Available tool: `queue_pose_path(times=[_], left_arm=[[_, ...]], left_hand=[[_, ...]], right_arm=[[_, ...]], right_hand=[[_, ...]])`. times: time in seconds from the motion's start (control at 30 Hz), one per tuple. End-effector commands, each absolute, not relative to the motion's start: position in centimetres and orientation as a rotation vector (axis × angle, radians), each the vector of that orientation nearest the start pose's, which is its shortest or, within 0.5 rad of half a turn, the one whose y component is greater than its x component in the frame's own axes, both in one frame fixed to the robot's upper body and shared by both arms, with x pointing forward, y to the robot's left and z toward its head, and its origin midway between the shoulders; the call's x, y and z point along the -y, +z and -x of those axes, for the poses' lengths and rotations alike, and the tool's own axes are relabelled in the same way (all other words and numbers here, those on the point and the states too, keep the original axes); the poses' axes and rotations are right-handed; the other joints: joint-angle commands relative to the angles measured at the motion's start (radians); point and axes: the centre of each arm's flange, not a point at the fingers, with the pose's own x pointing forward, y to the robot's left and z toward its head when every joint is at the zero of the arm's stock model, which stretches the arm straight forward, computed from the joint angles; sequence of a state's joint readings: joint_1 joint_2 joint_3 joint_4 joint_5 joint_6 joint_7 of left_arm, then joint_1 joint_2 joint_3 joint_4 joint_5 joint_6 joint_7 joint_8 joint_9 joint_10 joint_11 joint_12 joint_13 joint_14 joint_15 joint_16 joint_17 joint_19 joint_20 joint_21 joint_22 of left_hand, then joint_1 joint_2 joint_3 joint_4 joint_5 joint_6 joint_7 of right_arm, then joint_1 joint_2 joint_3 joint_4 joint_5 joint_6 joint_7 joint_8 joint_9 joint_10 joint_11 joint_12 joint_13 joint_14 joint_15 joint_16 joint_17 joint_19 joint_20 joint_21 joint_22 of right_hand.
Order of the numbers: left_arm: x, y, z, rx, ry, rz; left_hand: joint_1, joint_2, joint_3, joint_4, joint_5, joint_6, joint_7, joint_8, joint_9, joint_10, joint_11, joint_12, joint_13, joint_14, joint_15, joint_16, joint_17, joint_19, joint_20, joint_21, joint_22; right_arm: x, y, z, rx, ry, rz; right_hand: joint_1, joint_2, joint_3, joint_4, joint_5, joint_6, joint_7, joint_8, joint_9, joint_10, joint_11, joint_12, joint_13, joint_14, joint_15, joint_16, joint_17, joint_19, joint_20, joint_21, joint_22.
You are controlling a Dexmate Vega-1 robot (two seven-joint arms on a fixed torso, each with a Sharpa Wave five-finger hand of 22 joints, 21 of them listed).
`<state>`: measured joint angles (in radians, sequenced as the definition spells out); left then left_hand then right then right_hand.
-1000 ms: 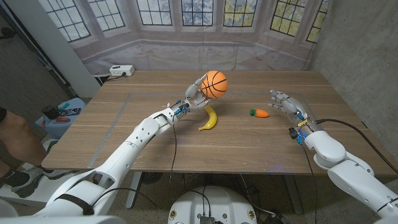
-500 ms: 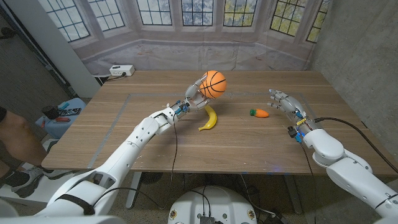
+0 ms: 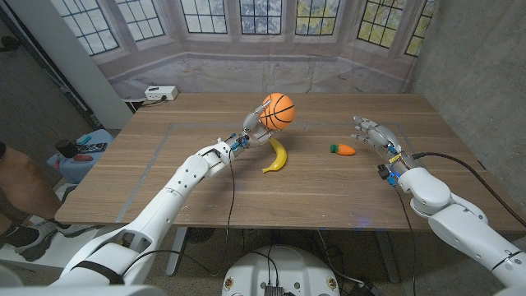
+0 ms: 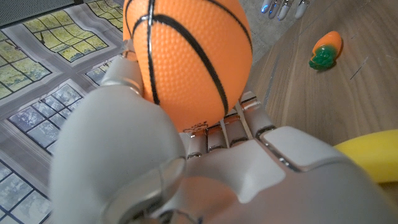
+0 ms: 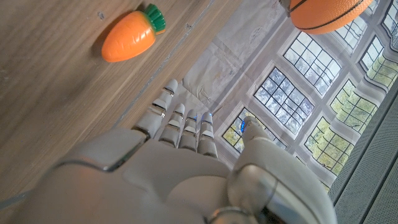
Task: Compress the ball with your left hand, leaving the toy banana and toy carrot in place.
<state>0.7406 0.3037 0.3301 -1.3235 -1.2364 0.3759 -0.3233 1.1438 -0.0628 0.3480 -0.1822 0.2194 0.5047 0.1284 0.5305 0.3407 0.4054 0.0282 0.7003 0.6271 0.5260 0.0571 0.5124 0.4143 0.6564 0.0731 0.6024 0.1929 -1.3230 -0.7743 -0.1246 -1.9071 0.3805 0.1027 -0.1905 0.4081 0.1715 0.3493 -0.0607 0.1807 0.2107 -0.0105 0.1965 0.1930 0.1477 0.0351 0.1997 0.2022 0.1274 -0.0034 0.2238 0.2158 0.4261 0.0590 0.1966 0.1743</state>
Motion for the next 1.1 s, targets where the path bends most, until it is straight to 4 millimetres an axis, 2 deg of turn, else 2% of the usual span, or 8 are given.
queue_pose_path(times=[0.03, 0.23, 0.33, 0.53, 0.93, 1.03, 1.1], left_arm=[[-15.2, -1.6, -64.8, 0.127, -0.782, 0.705], [-15.8, -1.6, -64.5, 0.123, -0.745, 0.713], [-16.1, -1.6, -64.4, 0.122, -0.732, 0.715], [-16.4, -1.5, -64.4, 0.125, -0.727, 0.717], [-16.2, -1.1, -64.1, 0.119, -0.720, 0.720], [-16.2, -1.1, -63.9, 0.118, -0.709, 0.726], [-16.3, -1.1, -63.8, 0.116, -0.708, 0.727]], left_hand=[[0.162, 0.127, 0.019, 0.007, 0.009, 0.041, -0.016, 0.029, 0.022, 0.074, -0.036, 0.017, 0.011, 0.183, -0.143, 0.021, 0.014, 0.118, -0.096, 0.035, 0.005], [0.228, 0.134, 0.024, 0.005, 0.010, 0.095, -0.035, 0.069, 0.048, 0.132, -0.056, 0.021, 0.023, 0.261, -0.219, 0.060, 0.051, 0.150, -0.129, 0.086, 0.011], [0.247, 0.135, 0.021, 0.005, 0.009, 0.116, -0.037, 0.084, 0.057, 0.145, -0.046, 0.019, 0.028, 0.279, -0.236, 0.073, 0.064, 0.157, -0.138, 0.104, 0.013], [0.270, 0.133, 0.012, 0.007, 0.008, 0.142, -0.055, 0.100, 0.066, 0.180, -0.061, 0.021, 0.035, 0.300, -0.246, 0.087, 0.075, 0.166, -0.150, 0.133, 0.017], [0.299, 0.132, 0.000, 0.008, 0.008, 0.163, -0.056, 0.114, 0.078, 0.203, -0.063, 0.018, 0.050, 0.313, -0.251, 0.106, 0.098, 0.162, -0.160, 0.172, 0.025], [0.316, 0.134, -0.005, 0.008, 0.011, 0.192, -0.061, 0.125, 0.077, 0.232, -0.073, 0.021, 0.055, 0.322, -0.251, 0.112, 0.106, 0.170, -0.166, 0.201, 0.030], [0.327, 0.134, -0.006, 0.008, 0.012, 0.210, -0.060, 0.129, 0.074, 0.253, -0.069, 0.017, 0.047, 0.335, -0.250, 0.115, 0.110, 0.176, -0.173, 0.221, 0.033]], right_arm=[[31.1, -4.9, -53.0, 0.573, 0.083, 0.340], [30.8, -4.7, -53.2, 0.565, 0.095, 0.339], [30.6, -4.6, -53.3, 0.562, 0.101, 0.341], [30.3, -4.3, -53.5, 0.562, 0.108, 0.340], [30.3, -3.8, -53.6, 0.564, 0.120, 0.340], [30.2, -3.7, -53.5, 0.564, 0.123, 0.342], [30.1, -3.7, -53.4, 0.564, 0.124, 0.340]], right_hand=[[-0.004, -0.001, 0.002, -0.004, -0.002, 0.007, -0.002, 0.002, 0.003, 0.001, -0.003, 0.003, 0.002, 0.000, 0.001, 0.005, 0.002, 0.003, 0.005, 0.005, 0.002], [-0.005, -0.001, 0.002, -0.004, -0.002, 0.008, -0.002, 0.003, 0.003, 0.001, -0.003, 0.003, 0.002, 0.000, 0.001, 0.005, 0.002, 0.003, 0.005, 0.005, 0.002], [-0.005, -0.001, 0.002, -0.004, -0.002, 0.008, -0.002, 0.003, 0.003, 0.000, -0.003, 0.003, 0.002, -0.001, 0.001, 0.005, 0.002, 0.003, 0.005, 0.005, 0.002], [-0.005, -0.001, 0.002, -0.005, -0.002, 0.009, -0.002, 0.003, 0.003, 0.000, -0.004, 0.003, 0.002, -0.001, 0.001, 0.005, 0.002, 0.003, 0.005, 0.005, 0.002], [-0.006, -0.001, 0.003, -0.005, -0.002, 0.009, -0.002, 0.003, 0.003, 0.000, -0.003, 0.003, 0.002, -0.001, 0.000, 0.005, 0.002, 0.003, 0.004, 0.005, 0.002], [-0.006, -0.001, 0.003, -0.005, -0.002, 0.008, -0.003, 0.002, 0.003, 0.000, -0.004, 0.003, 0.002, 0.000, 0.000, 0.005, 0.002, 0.003, 0.004, 0.005, 0.002], [-0.006, -0.001, 0.003, -0.005, -0.002, 0.010, -0.002, 0.003, 0.003, 0.001, -0.003, 0.003, 0.002, 0.000, 0.000, 0.006, 0.002, 0.003, 0.004, 0.004, 0.002]])
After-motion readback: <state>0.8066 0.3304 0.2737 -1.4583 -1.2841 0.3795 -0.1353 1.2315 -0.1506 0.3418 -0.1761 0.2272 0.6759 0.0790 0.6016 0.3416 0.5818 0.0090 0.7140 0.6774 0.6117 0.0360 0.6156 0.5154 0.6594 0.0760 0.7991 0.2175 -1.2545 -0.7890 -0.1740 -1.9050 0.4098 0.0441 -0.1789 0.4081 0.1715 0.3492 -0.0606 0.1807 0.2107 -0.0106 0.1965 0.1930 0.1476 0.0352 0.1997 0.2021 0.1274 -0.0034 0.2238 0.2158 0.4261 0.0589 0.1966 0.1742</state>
